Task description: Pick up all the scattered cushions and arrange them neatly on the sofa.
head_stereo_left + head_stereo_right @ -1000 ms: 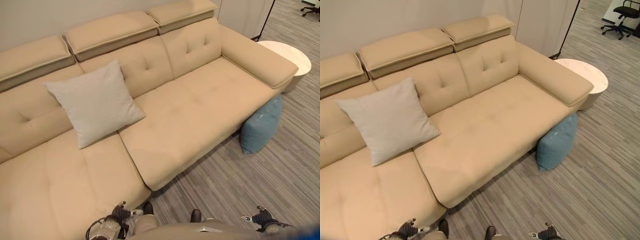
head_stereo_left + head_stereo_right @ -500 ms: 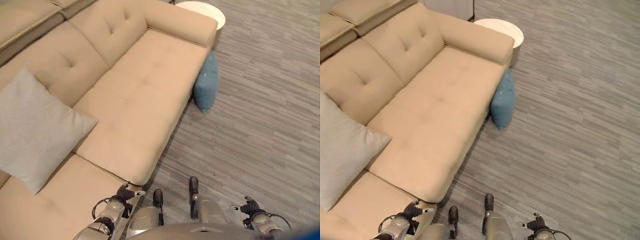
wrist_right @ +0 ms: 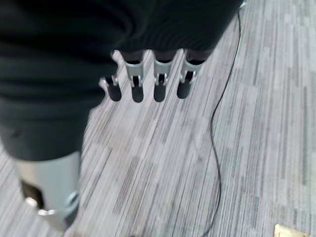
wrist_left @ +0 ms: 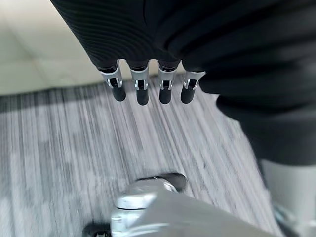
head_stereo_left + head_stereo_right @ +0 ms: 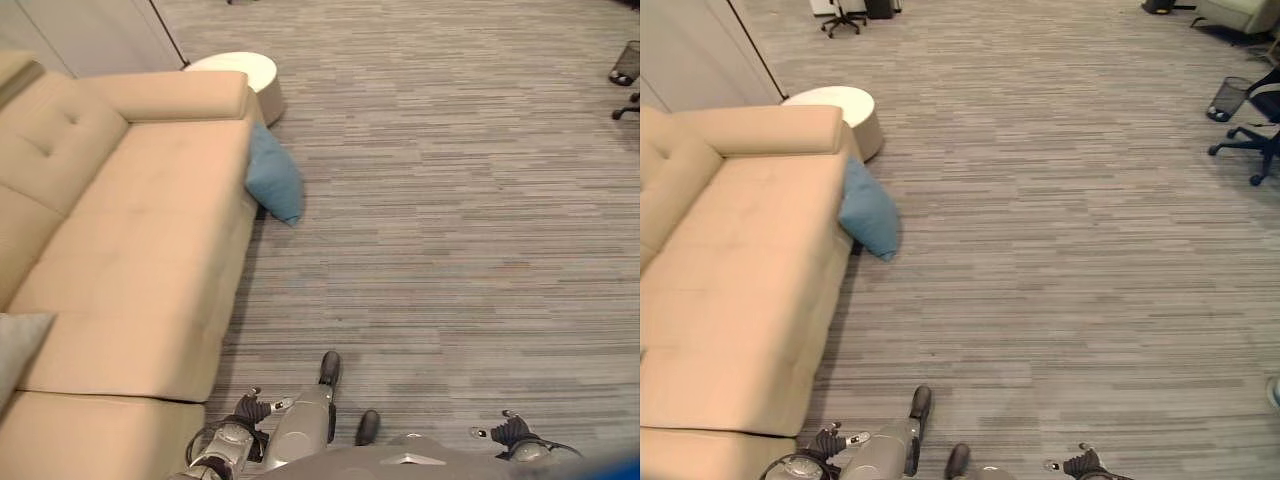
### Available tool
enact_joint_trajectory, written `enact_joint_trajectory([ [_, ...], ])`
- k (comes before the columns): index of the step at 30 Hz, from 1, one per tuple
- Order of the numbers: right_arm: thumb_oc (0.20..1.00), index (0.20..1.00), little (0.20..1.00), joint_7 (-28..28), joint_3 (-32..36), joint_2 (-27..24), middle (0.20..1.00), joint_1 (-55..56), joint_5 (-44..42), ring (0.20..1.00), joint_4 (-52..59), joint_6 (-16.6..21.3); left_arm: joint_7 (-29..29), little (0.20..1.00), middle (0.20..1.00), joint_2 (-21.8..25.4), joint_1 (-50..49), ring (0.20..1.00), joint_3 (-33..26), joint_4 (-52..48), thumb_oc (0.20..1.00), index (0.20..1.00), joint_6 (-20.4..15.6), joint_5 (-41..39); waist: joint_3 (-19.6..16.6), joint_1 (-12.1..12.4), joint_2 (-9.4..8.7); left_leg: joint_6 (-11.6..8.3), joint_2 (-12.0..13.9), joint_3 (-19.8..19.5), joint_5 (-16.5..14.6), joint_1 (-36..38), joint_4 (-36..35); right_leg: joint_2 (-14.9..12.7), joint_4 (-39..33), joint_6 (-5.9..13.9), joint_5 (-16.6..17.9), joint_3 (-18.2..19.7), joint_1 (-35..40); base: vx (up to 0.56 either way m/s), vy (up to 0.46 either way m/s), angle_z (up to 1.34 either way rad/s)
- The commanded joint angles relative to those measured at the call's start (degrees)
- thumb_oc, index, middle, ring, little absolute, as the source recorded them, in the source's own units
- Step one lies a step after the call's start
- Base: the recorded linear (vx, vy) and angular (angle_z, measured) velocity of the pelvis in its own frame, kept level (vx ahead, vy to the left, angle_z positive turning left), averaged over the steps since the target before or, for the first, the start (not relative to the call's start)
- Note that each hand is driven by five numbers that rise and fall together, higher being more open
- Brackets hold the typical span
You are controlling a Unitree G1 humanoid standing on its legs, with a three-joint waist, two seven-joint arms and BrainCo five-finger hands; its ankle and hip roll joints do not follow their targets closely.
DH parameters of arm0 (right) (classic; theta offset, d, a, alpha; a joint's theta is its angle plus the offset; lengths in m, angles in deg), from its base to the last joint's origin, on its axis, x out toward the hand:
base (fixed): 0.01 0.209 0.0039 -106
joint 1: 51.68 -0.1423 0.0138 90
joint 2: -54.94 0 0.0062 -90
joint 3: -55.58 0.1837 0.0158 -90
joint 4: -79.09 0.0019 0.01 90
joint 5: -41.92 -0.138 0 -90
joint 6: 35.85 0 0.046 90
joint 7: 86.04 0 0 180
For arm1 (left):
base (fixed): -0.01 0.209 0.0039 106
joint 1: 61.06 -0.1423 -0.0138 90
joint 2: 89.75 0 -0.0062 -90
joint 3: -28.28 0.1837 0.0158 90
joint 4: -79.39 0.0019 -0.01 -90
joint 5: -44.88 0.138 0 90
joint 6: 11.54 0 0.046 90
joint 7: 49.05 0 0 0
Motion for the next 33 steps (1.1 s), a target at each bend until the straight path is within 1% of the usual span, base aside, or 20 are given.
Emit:
enact_joint_trajectory([
  [1, 1.0, 1.0, 1.0, 0.7, 0.6, -1.9, 1.0, 2.2, -0.2, 1.0, 2.9, 0.3, -0.2, 1.0, 1.0, 1.1, 2.0, 1.0, 1.9, 0.0, 1.0, 1.0, -0.4, 0.1, -1.0, -0.5, -1.81, 3.96, -2.2, 1.6, -4.4, 4.8, 2.8, -5.9, -5.7, 3.1, 1.1, 6.6, 7.2, 0.23, 0.096, -0.84],
  [2, 1.0, 1.0, 1.0, 0.5, 0.4, -1.7, 1.0, 2.2, 0.0, 1.0, 3.0, 0.3, -0.1, 1.0, 1.0, 1.3, 1.9, 1.0, 1.9, -0.2, 1.0, 1.0, -0.4, 0.1, -1.4, -0.4, -2.01, 4.42, -2.2, 1.9, -4.7, 5.3, 2.2, -6.2, -5.1, 3.22, 0.8, 7.1, 7.1, 0.29, 0.166, -0.19],
  [4, 1.0, 1.0, 1.0, 0.2, -0.2, -1.4, 1.0, 1.8, 0.6, 1.0, 3.3, 0.0, -0.2, 1.0, 1.0, 1.9, 2.1, 1.0, 1.8, -1.9, 1.0, 1.0, -0.5, -0.7, -1.3, -0.3, -2.71, 5.66, -2.4, 2.7, -6.3, 5.9, 2.6, -7.3, -1.6, 4.48, 1.0, 8.3, 5.4, 0.22, 0.166, -0.58],
  [9, 1.0, 1.0, 1.0, -0.3, -0.8, -1.1, 1.0, 0.9, 1.2, 1.0, 3.9, -0.1, -0.4, 1.0, 1.0, 2.5, 2.3, 1.0, 1.8, -2.5, 1.0, 1.0, -0.7, -1.2, -1.1, 0.1, -2.86, 7.15, -2.7, 3.0, -8.0, 6.0, 3.1, -9.0, 3.0, 6.21, 1.5, 7.5, 2.0, 0.08, 0.085, -0.11],
  [10, 1.0, 1.0, 1.0, -0.4, -0.8, -1.1, 1.0, 0.8, 1.2, 1.0, 4.0, -0.2, -0.3, 1.0, 1.0, 2.6, 2.3, 1.0, 1.7, -2.5, 1.0, 1.0, -0.7, -1.3, -1.1, 0.1, -2.74, 7.46, -2.8, 2.9, -8.1, 6.3, 2.9, -9.3, 4.7, 6.64, 1.8, 7.2, 1.1, 0.11, 0.102, 0.12],
  [11, 1.0, 1.0, 1.0, -0.4, -0.9, -1.2, 1.0, 0.5, 1.5, 1.0, 4.2, -0.1, -0.3, 1.0, 1.0, 2.9, 2.3, 1.0, 1.4, -2.4, 1.0, 1.0, -0.6, -1.4, -0.7, -0.1, -2.49, 8.07, -2.8, 2.8, -8.2, 6.8, 2.5, -10.1, 8.7, 7.75, 3.6, 6.6, -0.8, 0.08, 0.092, -0.01],
  [13, 1.0, 1.0, 1.0, -0.3, -0.9, -1.3, 1.0, 0.2, 1.3, 1.0, 4.8, 0.0, -0.1, 1.0, 1.0, 3.1, 2.3, 1.0, 1.4, -2.3, 1.0, 1.0, -0.7, -1.6, 0.1, -0.5, -1.88, 8.7, -2.6, 2.4, -7.9, 7.2, 1.8, -10.8, 13.5, 8.59, 5.8, 6.1, -3.3, 0.03, 0.075, 0.29],
  [16, 1.0, 1.0, 1.0, -0.1, -0.7, -1.3, 1.0, 0.2, 0.8, 1.0, 5.3, 0.3, 0.2, 1.0, 1.0, 3.3, 2.3, 1.0, 1.4, -2.0, 1.0, 1.0, -0.8, -1.8, 0.7, -1.0, -1.07, 8.91, -2.5, 1.0, -7.8, 8.7, 0.2, -11.3, 15.9, 8.21, 6.3, 5.7, -6.5, 0.04, 0.038, 0.26],
  [17, 1.0, 1.0, 1.0, -0.1, -0.8, -1.4, 1.0, 0.1, 0.8, 1.0, 5.4, 0.4, 0.3, 1.0, 1.0, 3.3, 2.5, 1.0, 1.4, -1.7, 1.0, 1.0, -0.9, -1.9, 0.8, -1.1, -1.0, 8.77, -2.6, 0.7, -8.1, 9.4, -0.2, -11.3, 14.4, 7.55, 5.1, 5.3, -6.9, 0.12, -0.012, 0.15],
  [18, 1.0, 1.0, 1.0, 0.0, -1.2, -1.5, 1.0, -0.4, 0.8, 1.0, 5.3, 0.5, 0.2, 1.0, 1.0, 3.1, 2.6, 1.0, 1.3, -1.2, 1.0, 1.0, -0.9, -2.2, 1.4, -1.7, -0.9, 8.76, -2.9, 0.1, -8.6, 10.7, -0.4, -11.0, 10.4, 6.52, 5.2, 5.1, -7.8, 0.15, -0.043, 0.09],
  [20, 1.0, 1.0, 1.0, 0.0, -1.9, -1.7, 1.0, -0.7, 0.9, 1.0, 5.7, 0.7, 0.3, 1.0, 1.0, 2.9, 2.6, 1.0, 1.2, -0.8, 1.0, 1.0, -1.0, -2.3, 1.9, -2.5, -1.06, 8.74, -3.4, -0.6, -9.1, 12.1, -0.9, -9.9, 5.8, 6.27, 7.3, 6.5, -10.5, 0.13, -0.045, 0.01],
  [21, 1.0, 1.0, 1.0, 0.0, -1.9, -1.7, 1.0, -0.7, 0.9, 1.0, 5.7, 0.7, 0.3, 1.0, 1.0, 2.9, 2.6, 1.0, 1.2, -0.8, 1.0, 1.0, -1.0, -2.3, 1.9, -2.5, -0.99, 8.72, -3.3, -0.6, -9.2, 12.3, -0.9, -9.9, 5.8, 6.26, 7.3, 6.5, -10.4, 0.25, -0.096, 0.07],
  [22, 1.0, 1.0, 1.0, 0.0, -2.1, -2.1, 1.0, -0.3, 0.8, 1.0, 6.3, 0.6, 0.3, 1.0, 1.0, 2.6, 2.9, 1.0, 1.3, -0.3, 1.0, 1.0, -1.3, -2.4, 3.0, -4.6, -0.96, 8.34, -4.3, -3.8, -10.1, 14.8, -1.5, -7.6, 0.4, 6.89, 10.7, 10.4, -14.5, 0.26, -0.118, 0.25],
  [24, 1.0, 1.0, 1.0, 0.1, -2.0, -2.4, 1.0, -0.2, 1.0, 1.0, 6.3, 0.5, 0.3, 1.0, 1.0, 2.1, 3.1, 1.0, 1.4, 0.0, 1.0, 1.0, -1.5, -2.3, 3.0, -5.3, -1.08, 8.01, -4.9, -5.9, -10.8, 15.7, -1.3, -7.2, -0.5, 7.14, 11.3, 11.9, -14.3, 0.3, -0.166, 1.02],
  [26, 1.0, 1.0, 1.0, 0.3, -2.1, -2.7, 1.0, 0.6, 1.2, 1.0, 6.1, 1.0, 0.0, 1.0, 1.0, 1.5, 2.9, 1.0, 2.1, 0.7, 1.0, 1.0, -1.5, -1.8, 1.9, -5.5, -1.31, 6.83, -4.8, -7.0, -12.7, 17.0, 0.4, -7.2, -1.6, 5.8, 11.5, 12.0, -12.0, 0.34, -0.233, 1.58],
  [27, 1.0, 1.0, 1.0, 0.5, -1.5, -2.9, 1.0, 0.9, 0.1, 1.0, 6.2, 1.3, -0.7, 1.0, 1.0, 0.9, 3.3, 1.0, 3.2, -0.5, 1.0, 1.0, -1.3, -1.8, 2.2, -5.8, -1.73, 4.87, -2.7, -2.1, -14.1, 13.2, 9.2, -9.1, -3.5, 4.75, 10.5, 8.9, -8.3, 0.24, -0.235, 1.06],
  [28, 1.0, 1.0, 1.0, 0.7, -1.7, -2.9, 1.0, 0.9, -0.2, 1.0, 6.2, 1.3, -0.7, 1.0, 1.0, 0.7, 3.6, 1.0, 3.6, -1.2, 1.0, 1.0, -1.4, -2.1, 2.5, -5.8, -2.03, 4.68, -1.6, 1.0, -13.7, 10.9, 12.6, -9.8, -4.0, 4.17, 9.8, 7.6, -6.9, 0.17, -0.233, 1.73],
  [29, 1.0, 1.0, 1.0, 0.9, -1.6, -2.8, 1.0, 1.0, -1.1, 1.0, 6.3, 1.3, -0.7, 1.0, 1.0, 0.5, 4.1, 1.0, 4.2, -2.1, 1.0, 1.0, -1.3, -2.5, 3.1, -5.7, -2.07, 4.91, 0.8, 5.2, -13.5, 7.4, 15.7, -10.4, -4.9, 3.5, 8.5, 5.5, -4.9, 0.08, -0.097, 1.65],
  [30, 1.0, 1.0, 1.0, 1.0, -1.5, -2.8, 1.0, 1.2, -1.4, 1.0, 6.3, 1.2, -0.7, 1.0, 1.0, 0.4, 4.2, 1.0, 4.5, -2.2, 1.0, 1.0, -1.3, -2.8, 3.1, -5.4, -2.05, 5.04, 1.5, 6.6, -13.1, 6.2, 14.0, -10.5, -5.6, 3.46, 7.9, 4.4, -3.7, 0.18, -0.072, 1.76],
  [33, 1.0, 1.0, 1.0, 1.6, -0.6, -2.9, 1.0, 1.6, -2.3, 1.0, 6.3, 1.3, -0.9, 1.0, 1.0, 0.2, 4.4, 1.0, 5.3, -1.7, 1.0, 1.0, -1.1, -1.8, 2.4, -4.8, -1.3, 3.48, 3.5, 9.5, -5.3, 2.3, 4.2, -9.6, -7.8, 3.6, 5.7, 0.9, 0.1, 0.28, 0.029, 0.89],
])
